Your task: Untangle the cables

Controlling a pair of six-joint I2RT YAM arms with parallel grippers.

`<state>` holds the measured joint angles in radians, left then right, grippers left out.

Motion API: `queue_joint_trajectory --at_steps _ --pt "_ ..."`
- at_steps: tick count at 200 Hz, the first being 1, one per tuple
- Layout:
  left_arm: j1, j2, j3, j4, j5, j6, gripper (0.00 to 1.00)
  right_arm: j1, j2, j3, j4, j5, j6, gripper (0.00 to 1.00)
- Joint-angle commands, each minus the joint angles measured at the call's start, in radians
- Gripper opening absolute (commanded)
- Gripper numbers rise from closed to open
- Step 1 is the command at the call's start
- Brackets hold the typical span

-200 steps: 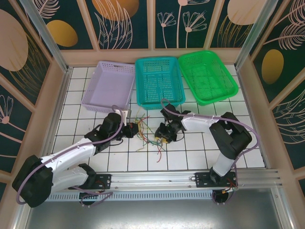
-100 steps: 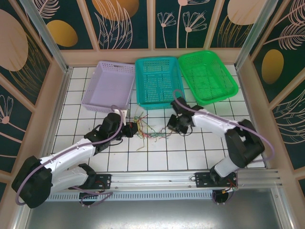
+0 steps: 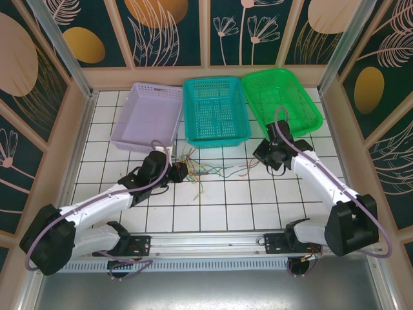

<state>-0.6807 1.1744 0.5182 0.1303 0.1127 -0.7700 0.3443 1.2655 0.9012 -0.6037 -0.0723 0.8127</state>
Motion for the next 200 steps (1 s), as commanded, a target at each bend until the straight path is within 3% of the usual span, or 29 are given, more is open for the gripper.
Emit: queue_joint_trajectory --at_steps 1,97,151,200 --pt "0.005 0.029 -0.001 0.040 -0.047 -0.063 0.00 0.000 -0.022 -0.048 0.002 0.017 0.003 0.00" --pt "0.006 0.134 0.020 0.028 -0.079 -0.137 0.00 0.001 -0.109 -0.059 0.046 0.065 -0.012 0.00" --pt "0.006 0.144 0.041 -0.008 -0.116 -0.137 0.00 -0.001 -0.058 -0.150 -0.016 0.059 0.066 0.46" --pt "0.005 0.130 0.040 -0.028 -0.136 -0.115 0.00 0.021 -0.075 -0.153 -0.031 0.083 0.052 0.49"
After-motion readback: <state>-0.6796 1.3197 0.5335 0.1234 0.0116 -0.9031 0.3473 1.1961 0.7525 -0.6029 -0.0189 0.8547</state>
